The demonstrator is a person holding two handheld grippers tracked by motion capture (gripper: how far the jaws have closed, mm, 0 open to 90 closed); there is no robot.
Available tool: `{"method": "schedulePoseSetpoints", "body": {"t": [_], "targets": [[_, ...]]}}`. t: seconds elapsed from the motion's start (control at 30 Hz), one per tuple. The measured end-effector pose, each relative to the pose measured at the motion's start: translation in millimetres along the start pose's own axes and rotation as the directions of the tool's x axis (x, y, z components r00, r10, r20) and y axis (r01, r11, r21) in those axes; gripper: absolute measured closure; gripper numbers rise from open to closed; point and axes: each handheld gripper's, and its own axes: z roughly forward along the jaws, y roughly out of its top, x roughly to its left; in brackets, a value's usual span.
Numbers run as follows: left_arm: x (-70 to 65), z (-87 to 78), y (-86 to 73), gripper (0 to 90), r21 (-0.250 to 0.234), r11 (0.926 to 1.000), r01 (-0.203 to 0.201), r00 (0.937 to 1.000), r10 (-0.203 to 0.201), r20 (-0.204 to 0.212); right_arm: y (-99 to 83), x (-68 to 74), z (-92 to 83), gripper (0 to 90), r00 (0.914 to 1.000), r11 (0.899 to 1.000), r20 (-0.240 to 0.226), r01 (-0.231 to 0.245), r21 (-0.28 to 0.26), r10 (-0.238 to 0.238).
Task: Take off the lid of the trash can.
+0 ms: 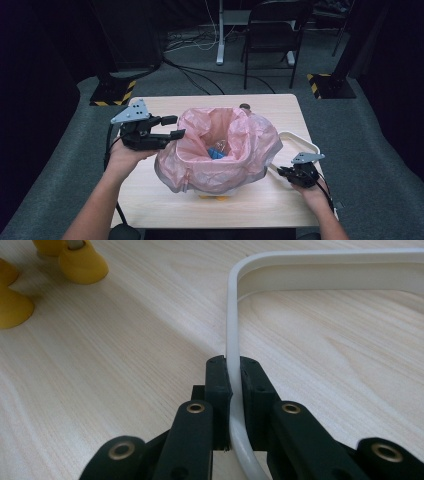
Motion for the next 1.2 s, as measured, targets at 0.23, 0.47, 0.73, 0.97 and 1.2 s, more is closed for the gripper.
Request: {"method": "schedulePoseSetpoints", "body": {"t": [0.23,0.47,0.73,0.97,1.2], "targets": [[-0.1,0.1,0.1,46.3,0.0,1.0,-0.002,1.0,0.002,0.0,-2.5,-1.3,1.2,83.7,0.9999,0.999,-0.014,-0.004,0.035,0.005],[0.7,-0.7,0.0,46.2,-0.004,1.0,0.001,1.0,-0.001,-0.003,-3.9,-1.6,1.1,82.9,1.0,0.999,-0.005,0.0,0.04,0.0],[1.4,-1.5,-0.1,46.2,-0.005,1.0,0.002,1.0,-0.002,-0.006,-1.2,-0.9,-3.0,66.0,0.9991,0.999,-0.022,-0.035,0.0,0.035],[2.7,-2.2,-0.4,45.8,-0.007,0.9999,0.008,0.9999,-0.009,-0.011,2.8,1.1,-9.3,61.4,0.9991,0.998,-0.01,-0.042,-0.037,0.042],[3.1,-1.5,-0.3,45.5,-0.006,1.0,0.007,0.9999,-0.007,-0.01,6.8,4.4,-14.7,59.6,0.9995,0.997,-0.002,-0.03,-0.066,0.03]]}}
